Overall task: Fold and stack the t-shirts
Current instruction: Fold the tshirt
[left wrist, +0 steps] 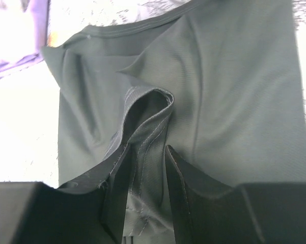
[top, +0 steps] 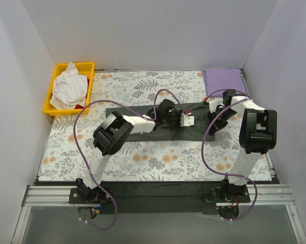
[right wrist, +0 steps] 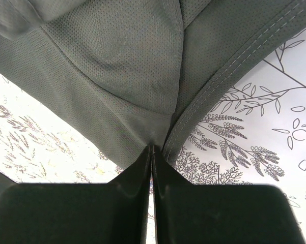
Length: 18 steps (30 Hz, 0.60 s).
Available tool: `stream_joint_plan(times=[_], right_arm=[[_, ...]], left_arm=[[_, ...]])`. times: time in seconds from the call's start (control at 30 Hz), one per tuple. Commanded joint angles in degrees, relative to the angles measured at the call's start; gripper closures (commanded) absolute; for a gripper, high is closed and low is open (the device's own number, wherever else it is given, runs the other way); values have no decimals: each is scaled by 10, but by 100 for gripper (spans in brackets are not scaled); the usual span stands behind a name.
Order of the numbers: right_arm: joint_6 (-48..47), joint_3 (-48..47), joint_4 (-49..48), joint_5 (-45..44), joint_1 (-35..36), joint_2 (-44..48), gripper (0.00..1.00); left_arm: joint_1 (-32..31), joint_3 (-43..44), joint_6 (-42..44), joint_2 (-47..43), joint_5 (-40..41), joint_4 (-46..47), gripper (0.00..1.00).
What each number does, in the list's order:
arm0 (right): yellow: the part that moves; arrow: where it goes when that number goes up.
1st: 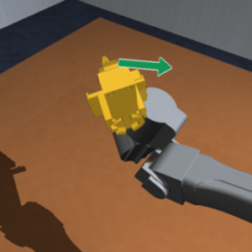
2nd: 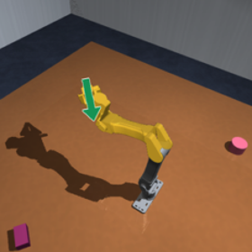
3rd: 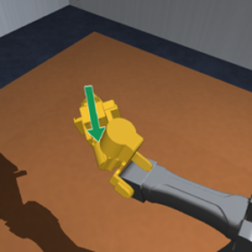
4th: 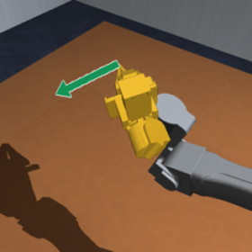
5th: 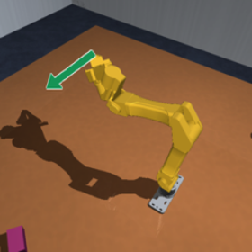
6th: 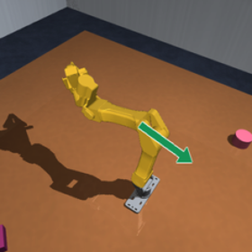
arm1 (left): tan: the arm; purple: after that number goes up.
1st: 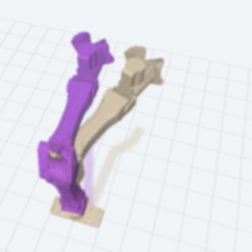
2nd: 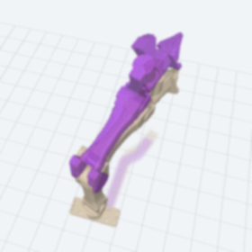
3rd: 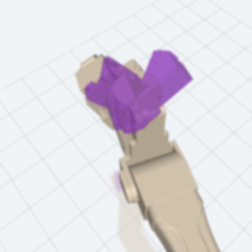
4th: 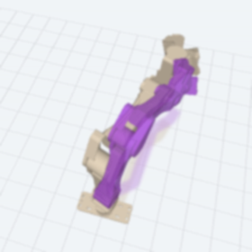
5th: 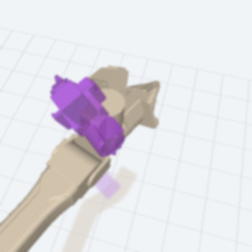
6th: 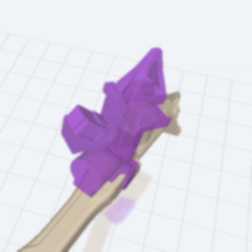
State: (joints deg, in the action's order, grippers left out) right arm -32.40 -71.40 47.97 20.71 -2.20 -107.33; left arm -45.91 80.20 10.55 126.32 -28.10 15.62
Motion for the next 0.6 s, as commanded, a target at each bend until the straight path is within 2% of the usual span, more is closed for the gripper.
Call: stream_joint_plan(times=[0.0, 0.13, 0.37, 0.57], right_arm=[[-9, 3, 7, -1, -2, 6, 94], [-8, 1, 8, -1, -2, 6, 94], [-5, -4, 9, 4, -2, 7, 94], [-2, -19, 11, 14, -2, 18, 94]], left_arm=[[8, 16, -26, 7, 37, 27, 71], [14, 40, -39, 28, 93, 38, 78], [32, 71, -77, 45, 163, 37, 80], [69, 79, -194, -19, 93, -35, 73]])
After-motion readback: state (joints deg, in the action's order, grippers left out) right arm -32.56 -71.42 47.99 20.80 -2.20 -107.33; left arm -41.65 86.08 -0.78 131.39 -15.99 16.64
